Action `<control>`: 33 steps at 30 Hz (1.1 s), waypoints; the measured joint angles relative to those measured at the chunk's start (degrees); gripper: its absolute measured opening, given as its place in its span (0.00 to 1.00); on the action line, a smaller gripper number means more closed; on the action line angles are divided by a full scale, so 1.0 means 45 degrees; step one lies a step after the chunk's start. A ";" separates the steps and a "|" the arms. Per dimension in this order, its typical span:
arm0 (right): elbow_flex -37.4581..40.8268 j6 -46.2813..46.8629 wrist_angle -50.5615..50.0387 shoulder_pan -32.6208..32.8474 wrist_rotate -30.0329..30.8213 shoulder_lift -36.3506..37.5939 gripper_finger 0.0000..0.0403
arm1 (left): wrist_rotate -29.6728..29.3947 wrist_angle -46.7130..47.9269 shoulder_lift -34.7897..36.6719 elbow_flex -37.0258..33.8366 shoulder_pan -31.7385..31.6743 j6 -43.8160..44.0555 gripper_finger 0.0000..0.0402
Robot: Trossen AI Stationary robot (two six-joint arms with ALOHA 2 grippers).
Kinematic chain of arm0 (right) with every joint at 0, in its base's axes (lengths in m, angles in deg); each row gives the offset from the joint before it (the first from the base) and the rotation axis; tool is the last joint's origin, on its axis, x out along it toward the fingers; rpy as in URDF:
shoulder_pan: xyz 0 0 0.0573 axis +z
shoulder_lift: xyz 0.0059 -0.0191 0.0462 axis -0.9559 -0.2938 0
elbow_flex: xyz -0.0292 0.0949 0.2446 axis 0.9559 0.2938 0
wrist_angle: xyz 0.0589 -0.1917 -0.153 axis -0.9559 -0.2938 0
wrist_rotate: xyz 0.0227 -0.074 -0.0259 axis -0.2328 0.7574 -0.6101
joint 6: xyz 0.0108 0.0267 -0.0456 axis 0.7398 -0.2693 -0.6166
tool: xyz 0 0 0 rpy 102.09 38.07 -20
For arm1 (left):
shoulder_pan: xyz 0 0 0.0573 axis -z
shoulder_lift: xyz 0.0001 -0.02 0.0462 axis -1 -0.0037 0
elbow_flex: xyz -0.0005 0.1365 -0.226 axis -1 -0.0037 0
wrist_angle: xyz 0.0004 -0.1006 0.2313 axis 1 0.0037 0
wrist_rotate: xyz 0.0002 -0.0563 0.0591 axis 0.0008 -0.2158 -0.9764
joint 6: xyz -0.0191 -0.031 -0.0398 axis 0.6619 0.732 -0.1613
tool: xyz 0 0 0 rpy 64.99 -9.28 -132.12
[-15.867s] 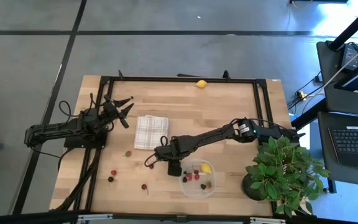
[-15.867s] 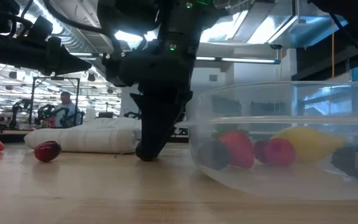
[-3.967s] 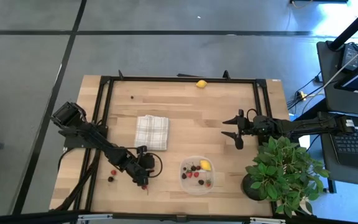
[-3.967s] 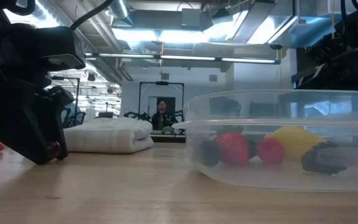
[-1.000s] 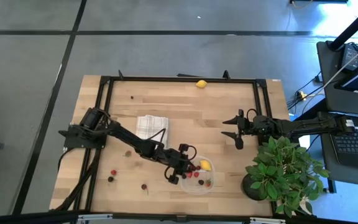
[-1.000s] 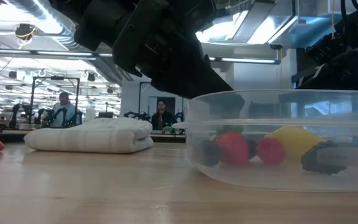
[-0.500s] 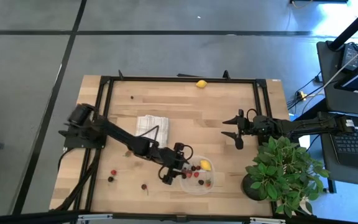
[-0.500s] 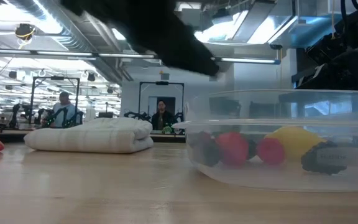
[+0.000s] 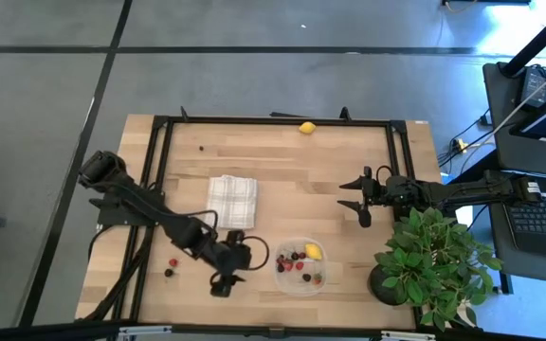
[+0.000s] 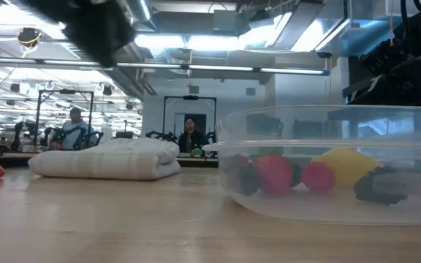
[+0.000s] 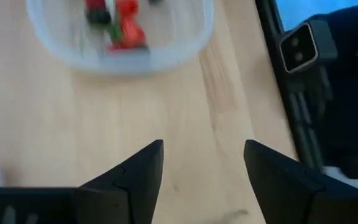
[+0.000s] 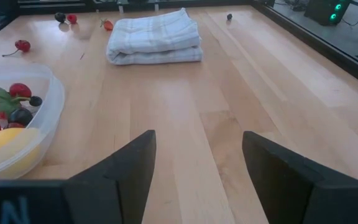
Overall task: Pick and placing Produce into tupperware
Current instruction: Put the red cherry into the transparent container
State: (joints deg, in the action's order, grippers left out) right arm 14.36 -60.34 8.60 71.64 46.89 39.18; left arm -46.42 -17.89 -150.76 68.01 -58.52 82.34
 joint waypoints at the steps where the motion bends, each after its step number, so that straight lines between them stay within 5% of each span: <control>1: 0.0000 0.0000 0.0006 0.0003 0.0000 -0.0002 0.60 | -0.0002 0.0149 -0.0028 0.0000 0.0196 0.0705 0.54; 5: 0.0000 0.0000 0.0011 0.0003 0.0000 0.0000 0.60 | -0.0315 0.1007 -0.0149 -0.0012 0.1015 0.2413 0.54; 13: 0.0000 0.0058 0.0040 -0.0001 0.0005 -0.0005 0.60 | -0.1503 0.1141 -0.0688 0.0000 0.2238 0.2525 0.54; 33: 0.0000 0.0044 0.0045 -0.0001 0.0004 0.0000 0.60 | -0.0424 0.2098 -0.2633 -0.0005 0.2502 0.2615 0.54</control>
State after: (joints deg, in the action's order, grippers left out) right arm 14.36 -60.15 8.80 71.64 46.91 39.18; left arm -48.33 -8.45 -162.61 67.99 -47.26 94.11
